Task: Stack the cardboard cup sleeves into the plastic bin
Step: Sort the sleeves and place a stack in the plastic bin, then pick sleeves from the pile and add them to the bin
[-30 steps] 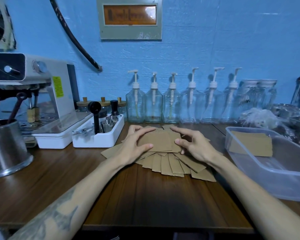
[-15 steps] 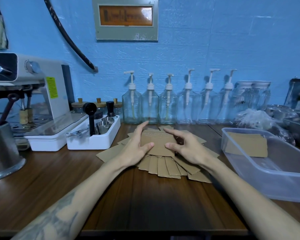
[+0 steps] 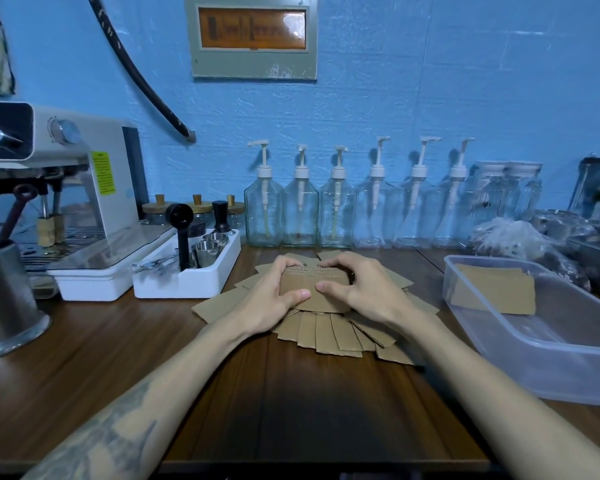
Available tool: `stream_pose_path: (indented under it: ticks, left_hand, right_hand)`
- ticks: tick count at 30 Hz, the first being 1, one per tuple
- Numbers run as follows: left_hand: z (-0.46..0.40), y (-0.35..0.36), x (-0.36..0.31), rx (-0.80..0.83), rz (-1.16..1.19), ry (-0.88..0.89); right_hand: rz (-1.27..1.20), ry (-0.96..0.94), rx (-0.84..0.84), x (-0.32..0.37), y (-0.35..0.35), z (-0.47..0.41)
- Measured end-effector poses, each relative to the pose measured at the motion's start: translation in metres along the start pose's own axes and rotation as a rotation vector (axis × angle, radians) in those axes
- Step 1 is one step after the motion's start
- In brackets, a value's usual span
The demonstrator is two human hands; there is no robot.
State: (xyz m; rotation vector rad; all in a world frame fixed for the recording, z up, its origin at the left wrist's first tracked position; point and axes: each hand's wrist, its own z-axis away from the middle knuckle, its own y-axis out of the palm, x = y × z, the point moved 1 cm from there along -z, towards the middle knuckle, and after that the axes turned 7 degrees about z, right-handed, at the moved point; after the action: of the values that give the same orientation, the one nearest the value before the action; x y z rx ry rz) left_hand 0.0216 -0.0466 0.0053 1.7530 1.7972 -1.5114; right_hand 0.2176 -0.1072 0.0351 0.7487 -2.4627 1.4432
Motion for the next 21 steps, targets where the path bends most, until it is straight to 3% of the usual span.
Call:
stream_pose_path:
  ticks: [10,21]
  left_hand:
    - [0.004,-0.007,-0.020,-0.023,0.135,-0.013]
    - [-0.012,0.024,-0.064,0.062,0.313,0.001]
  right_hand:
    - [-0.073,0.062,0.047,0.009,-0.013,-0.003]
    - [-0.085,0.193,-0.105,0.003,-0.121,0.028]
